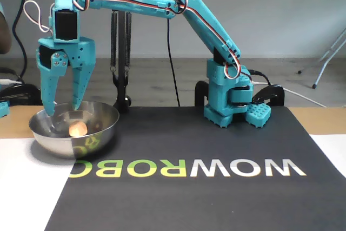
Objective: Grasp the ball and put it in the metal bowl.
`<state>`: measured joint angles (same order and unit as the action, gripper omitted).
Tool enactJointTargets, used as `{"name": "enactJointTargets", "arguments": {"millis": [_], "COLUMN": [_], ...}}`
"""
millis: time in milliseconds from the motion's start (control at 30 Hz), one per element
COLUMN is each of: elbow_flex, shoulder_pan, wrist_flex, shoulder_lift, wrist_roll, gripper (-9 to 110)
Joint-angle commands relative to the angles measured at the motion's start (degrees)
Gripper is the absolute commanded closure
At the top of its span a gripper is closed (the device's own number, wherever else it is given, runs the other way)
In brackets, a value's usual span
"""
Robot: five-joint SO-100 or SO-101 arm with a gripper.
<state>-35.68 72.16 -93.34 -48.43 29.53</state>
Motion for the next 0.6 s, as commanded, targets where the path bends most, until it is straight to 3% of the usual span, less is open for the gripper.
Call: {"name": "enactJointTargets", "arguments": {"millis": [0, 467, 567], "elbow_flex": [2.11, 2.11, 2.11], "shoulder_pan": [-0.09, 0.00, 0.09], "wrist_flex": [-0.26, -0.26, -0.26], "shoulder_lift": [-1.23, -1.32, -1.32], "wrist_roll": [-0.09, -0.18, -0.18], "gripper": [40, 40, 56]}}
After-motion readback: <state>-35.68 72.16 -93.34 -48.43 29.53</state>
